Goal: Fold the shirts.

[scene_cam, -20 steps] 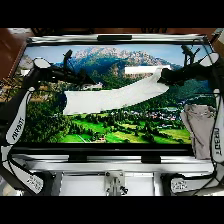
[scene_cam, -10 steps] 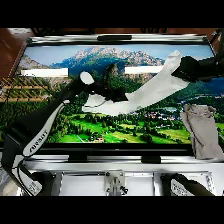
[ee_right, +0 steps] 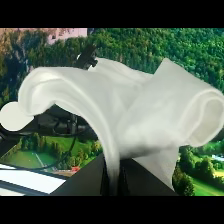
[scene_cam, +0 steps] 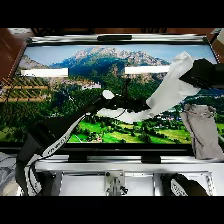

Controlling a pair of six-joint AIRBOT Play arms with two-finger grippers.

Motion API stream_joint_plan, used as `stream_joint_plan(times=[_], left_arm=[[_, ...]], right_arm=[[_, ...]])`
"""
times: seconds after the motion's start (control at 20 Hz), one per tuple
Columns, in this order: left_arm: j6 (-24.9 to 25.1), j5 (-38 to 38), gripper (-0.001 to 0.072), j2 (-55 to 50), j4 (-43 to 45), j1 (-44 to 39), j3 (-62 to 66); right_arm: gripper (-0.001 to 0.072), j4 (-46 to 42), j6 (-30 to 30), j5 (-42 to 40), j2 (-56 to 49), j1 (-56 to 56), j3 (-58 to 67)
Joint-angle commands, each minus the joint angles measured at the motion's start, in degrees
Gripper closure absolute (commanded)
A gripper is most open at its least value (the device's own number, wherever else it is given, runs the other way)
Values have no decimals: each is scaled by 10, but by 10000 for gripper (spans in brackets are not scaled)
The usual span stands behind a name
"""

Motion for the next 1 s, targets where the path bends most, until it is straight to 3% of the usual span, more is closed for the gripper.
stream_joint_plan(times=[0.0, 0.35, 0.65, 0.95], left_arm=[[46, -23, 679, 10, -37, 23, 0], [1, -57, 679, 203, 180, 178, 0], [1, -101, 678, 356, 204, 281, 0], [1, -150, 677, 443, 215, 299, 0]], right_arm=[[642, -31, 9, 14, 5, 0, 0], [641, -42, -3, -42, -76, 54, 0], [641, -71, 23, -171, -215, 227, 0], [636, -80, 97, -256, -400, 341, 0]])
